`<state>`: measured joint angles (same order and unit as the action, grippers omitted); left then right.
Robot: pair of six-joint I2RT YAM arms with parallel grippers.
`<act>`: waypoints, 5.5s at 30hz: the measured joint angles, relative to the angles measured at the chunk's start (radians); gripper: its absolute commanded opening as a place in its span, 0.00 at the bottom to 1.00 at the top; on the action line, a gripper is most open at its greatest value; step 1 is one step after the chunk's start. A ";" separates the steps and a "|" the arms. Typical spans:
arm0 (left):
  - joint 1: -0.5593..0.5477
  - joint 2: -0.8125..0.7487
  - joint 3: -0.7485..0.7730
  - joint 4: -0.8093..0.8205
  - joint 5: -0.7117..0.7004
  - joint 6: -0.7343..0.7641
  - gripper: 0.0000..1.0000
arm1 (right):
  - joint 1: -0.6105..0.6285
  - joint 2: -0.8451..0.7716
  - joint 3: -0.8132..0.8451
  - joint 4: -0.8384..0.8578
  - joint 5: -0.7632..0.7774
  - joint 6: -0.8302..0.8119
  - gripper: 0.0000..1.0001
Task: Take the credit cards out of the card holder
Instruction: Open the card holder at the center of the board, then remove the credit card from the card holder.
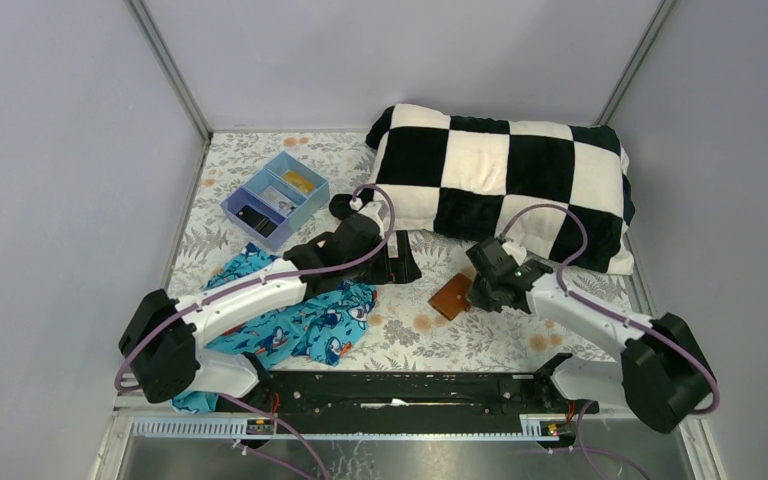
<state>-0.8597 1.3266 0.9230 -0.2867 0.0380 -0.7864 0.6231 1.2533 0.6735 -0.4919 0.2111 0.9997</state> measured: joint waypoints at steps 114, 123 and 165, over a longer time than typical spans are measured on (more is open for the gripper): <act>-0.051 0.269 -0.048 0.288 0.256 -0.232 0.88 | 0.089 -0.233 -0.329 0.306 -0.223 -0.014 0.33; -0.076 0.330 -0.048 0.365 0.311 -0.294 0.91 | 0.089 -0.297 -0.360 0.309 -0.223 -0.012 0.35; -0.122 0.397 0.063 0.320 0.397 -0.226 0.91 | 0.089 -0.305 -0.358 0.290 -0.220 -0.005 0.43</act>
<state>-0.9813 1.7233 0.9855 0.0334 0.4351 -1.0126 0.7124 0.9482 0.3153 -0.2024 -0.0090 0.9943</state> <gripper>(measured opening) 0.915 0.404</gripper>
